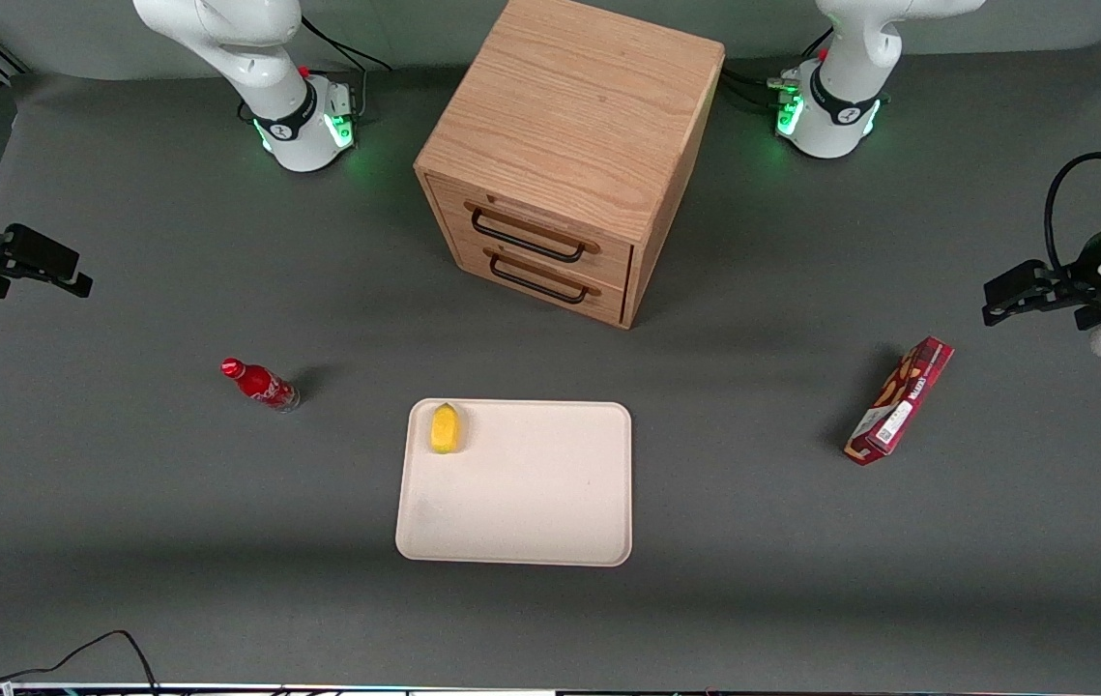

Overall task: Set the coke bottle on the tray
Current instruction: 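Move the right gripper over the red Coca-Cola bottle, then lower the open right gripper and close it around the bottle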

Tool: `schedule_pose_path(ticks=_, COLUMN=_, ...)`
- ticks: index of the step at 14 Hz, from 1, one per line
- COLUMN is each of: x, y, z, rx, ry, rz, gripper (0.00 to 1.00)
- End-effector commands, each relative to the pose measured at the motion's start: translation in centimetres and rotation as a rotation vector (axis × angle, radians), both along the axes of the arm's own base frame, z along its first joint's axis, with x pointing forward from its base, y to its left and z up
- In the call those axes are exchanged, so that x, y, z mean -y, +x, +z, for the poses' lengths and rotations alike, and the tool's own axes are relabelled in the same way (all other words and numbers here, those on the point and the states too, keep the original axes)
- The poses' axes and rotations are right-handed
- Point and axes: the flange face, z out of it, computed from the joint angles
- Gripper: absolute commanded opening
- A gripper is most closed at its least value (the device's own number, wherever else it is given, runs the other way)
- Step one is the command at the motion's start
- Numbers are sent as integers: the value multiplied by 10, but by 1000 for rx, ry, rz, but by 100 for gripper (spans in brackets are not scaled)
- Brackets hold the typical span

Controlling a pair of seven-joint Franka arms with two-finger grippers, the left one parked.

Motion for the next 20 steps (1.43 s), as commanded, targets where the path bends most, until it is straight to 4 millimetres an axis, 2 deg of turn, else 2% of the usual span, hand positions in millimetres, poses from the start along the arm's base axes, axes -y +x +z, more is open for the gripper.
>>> schedule_pose_path(ticks=1, x=0, y=-4, z=13, rx=3, ry=-14, rz=26, gripper=100)
schedule_pose_path(ticks=2, x=-2, y=-5, z=12, rx=0, ry=-14, rz=23, gripper=100)
schedule_pose_path(ticks=6, x=-9, y=-6, z=-8, rx=-55, ry=-15, rz=33, gripper=100)
schedule_pose_path(ticks=7, x=-15, y=-5, z=-20, rx=-79, ry=-15, rz=44, gripper=100)
schedule_pose_path(ticks=8, x=-23, y=-5, z=-36, rx=-96, ry=-13, rz=54, gripper=100)
schedule_pose_path(ticks=10, x=-22, y=-14, z=-69, rx=-96, ry=-18, rz=56, gripper=100)
schedule_pose_path(ticks=12, x=-24, y=-24, z=-114, rx=-67, ry=-29, rz=57, gripper=100)
schedule_pose_path(ticks=16, x=-22, y=-38, z=-190, rx=-3, ry=-39, rz=75, gripper=100)
schedule_pose_path(ticks=18, x=-6, y=-49, z=-223, rx=36, ry=-44, rz=77, gripper=100)
schedule_pose_path(ticks=20, x=3, y=-46, z=-250, rx=63, ry=-41, rz=94, gripper=100)
